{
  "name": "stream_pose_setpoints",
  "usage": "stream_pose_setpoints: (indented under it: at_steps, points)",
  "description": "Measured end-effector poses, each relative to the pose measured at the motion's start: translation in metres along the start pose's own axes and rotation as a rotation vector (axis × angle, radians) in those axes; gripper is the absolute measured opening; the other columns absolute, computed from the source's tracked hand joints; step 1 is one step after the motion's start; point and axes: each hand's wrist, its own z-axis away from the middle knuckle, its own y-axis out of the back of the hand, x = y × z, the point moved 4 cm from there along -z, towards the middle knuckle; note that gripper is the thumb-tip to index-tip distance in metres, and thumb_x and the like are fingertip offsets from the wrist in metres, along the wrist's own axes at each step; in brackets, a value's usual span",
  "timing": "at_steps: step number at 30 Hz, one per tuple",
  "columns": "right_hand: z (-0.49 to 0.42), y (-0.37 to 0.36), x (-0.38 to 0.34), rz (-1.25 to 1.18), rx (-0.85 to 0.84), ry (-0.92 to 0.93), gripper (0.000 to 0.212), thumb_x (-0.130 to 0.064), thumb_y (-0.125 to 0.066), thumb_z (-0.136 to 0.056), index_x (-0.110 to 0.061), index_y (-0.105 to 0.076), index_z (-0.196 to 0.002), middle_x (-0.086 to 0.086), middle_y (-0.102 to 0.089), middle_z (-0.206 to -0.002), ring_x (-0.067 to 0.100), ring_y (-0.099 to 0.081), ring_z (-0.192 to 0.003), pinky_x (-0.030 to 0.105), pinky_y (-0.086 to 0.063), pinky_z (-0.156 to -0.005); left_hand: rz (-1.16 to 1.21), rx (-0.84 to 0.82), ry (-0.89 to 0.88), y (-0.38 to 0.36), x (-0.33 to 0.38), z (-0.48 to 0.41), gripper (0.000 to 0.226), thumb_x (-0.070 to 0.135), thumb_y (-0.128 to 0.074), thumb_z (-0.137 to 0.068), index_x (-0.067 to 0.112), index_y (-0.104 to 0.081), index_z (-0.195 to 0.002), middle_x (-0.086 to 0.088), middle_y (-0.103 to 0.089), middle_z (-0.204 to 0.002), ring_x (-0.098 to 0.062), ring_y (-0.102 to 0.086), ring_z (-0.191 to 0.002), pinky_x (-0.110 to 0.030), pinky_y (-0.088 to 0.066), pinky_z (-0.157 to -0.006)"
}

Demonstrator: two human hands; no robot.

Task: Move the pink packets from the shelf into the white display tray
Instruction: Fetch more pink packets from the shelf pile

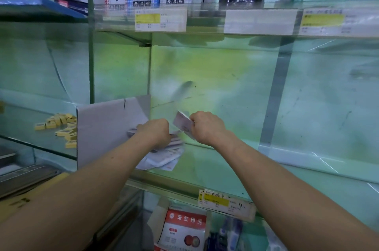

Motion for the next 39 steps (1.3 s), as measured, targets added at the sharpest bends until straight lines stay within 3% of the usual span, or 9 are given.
stream_pose_setpoints:
  at_steps: [4, 7, 10, 15, 18, 23, 31, 36, 39]
  points:
    - [0.004, -0.008, 0.0, 0.008, -0.025, 0.0, 0.016, -0.018, -0.048, -0.094, -0.009, -0.058, -0.102, 0.012, -0.063, -0.105, 0.031, -0.052, -0.082, 0.028, -0.034, -0.065, 0.043, -0.025, 0.053, -0.002, 0.002, -0.003, 0.031, 0.033, -0.047, -0.095, 0.015, -0.045, -0.071, -0.008, -0.05, -0.086, -0.032, -0.049, -0.094, -0.05, -0.04, -0.097]
    - [0.008, -0.004, 0.004, 0.001, 0.001, -0.024, 0.015, -0.014, -0.047, -0.092, -0.01, -0.058, -0.102, 0.011, -0.063, -0.104, 0.027, -0.045, -0.077, 0.029, -0.034, -0.065, 0.071, 0.092, 0.005, 0.0, -0.002, -0.007, 0.023, 0.023, -0.044, -0.095, 0.013, -0.063, -0.086, -0.012, -0.062, -0.093, -0.033, -0.054, -0.089, -0.043, -0.049, -0.084]
    - [0.013, 0.003, 0.011, -0.012, 0.041, -0.039, 0.018, -0.012, -0.046, -0.091, -0.011, -0.058, -0.105, 0.012, -0.063, -0.106, 0.031, -0.052, -0.082, 0.03, -0.034, -0.065, 0.093, 0.245, -0.091, 0.007, 0.005, -0.006, 0.02, 0.009, -0.045, -0.093, 0.011, -0.061, -0.081, -0.014, -0.066, -0.088, -0.032, -0.057, -0.077, -0.033, -0.044, -0.064]
    - [0.028, 0.014, 0.025, -0.012, 0.11, -0.083, 0.021, -0.008, -0.042, -0.091, -0.012, -0.054, -0.107, 0.011, -0.062, -0.108, 0.033, -0.057, -0.095, 0.031, -0.033, -0.065, 0.1, 0.397, -0.201, 0.014, 0.03, 0.003, 0.015, 0.003, -0.048, -0.09, 0.006, -0.062, -0.087, -0.017, -0.062, -0.092, -0.035, -0.056, -0.087, -0.035, -0.037, -0.062]
    - [0.038, 0.019, 0.036, 0.002, 0.128, -0.123, 0.021, -0.007, -0.041, -0.09, -0.012, -0.054, -0.105, 0.011, -0.062, -0.107, 0.033, -0.057, -0.095, 0.031, -0.033, -0.065, 0.055, 0.423, -0.241, 0.015, 0.05, 0.014, 0.013, 0.0, -0.05, -0.089, 0.003, -0.062, -0.091, -0.016, -0.053, -0.1, -0.034, -0.048, -0.102, -0.038, -0.032, -0.064]
    - [0.065, 0.034, 0.059, 0.043, 0.112, -0.194, 0.021, -0.011, -0.043, -0.09, -0.012, -0.056, -0.106, 0.012, -0.062, -0.111, 0.033, -0.057, -0.102, 0.03, -0.034, -0.068, 0.028, 0.414, -0.312, 0.016, 0.085, 0.035, 0.019, 0.011, -0.048, -0.093, 0.01, -0.067, -0.094, -0.011, -0.055, -0.096, -0.031, -0.048, -0.105, -0.035, -0.032, -0.062]
    - [0.13, 0.08, 0.109, 0.124, 0.117, -0.323, 0.023, -0.019, -0.045, -0.093, -0.007, -0.057, -0.109, 0.014, -0.061, -0.114, 0.034, -0.057, -0.105, 0.03, -0.035, -0.072, -0.038, 0.366, -0.354, 0.025, 0.155, 0.074, 0.017, 0.014, -0.052, -0.091, 0.016, -0.067, -0.096, -0.007, -0.065, -0.09, -0.029, -0.054, -0.077, -0.029, -0.032, -0.061]
    - [0.187, 0.112, 0.143, 0.13, 0.112, -0.391, 0.025, -0.016, -0.042, -0.092, -0.006, -0.054, -0.112, 0.014, -0.059, -0.118, 0.034, -0.055, -0.107, 0.031, -0.034, -0.073, -0.114, 0.379, -0.42, 0.034, 0.215, 0.118, 0.018, 0.012, -0.053, -0.092, 0.018, -0.066, -0.103, -0.007, -0.066, -0.101, -0.03, -0.062, -0.096, -0.029, -0.034, -0.065]
    - [0.224, 0.134, 0.163, 0.125, 0.089, -0.45, 0.024, -0.014, -0.046, -0.09, -0.006, -0.053, -0.112, 0.014, -0.058, -0.117, 0.034, -0.054, -0.107, 0.03, -0.035, -0.072, -0.095, 0.395, -0.508, 0.041, 0.252, 0.152, 0.016, 0.016, -0.05, -0.095, 0.016, -0.065, -0.101, -0.007, -0.066, -0.101, -0.03, -0.062, -0.096, -0.028, -0.032, -0.064]
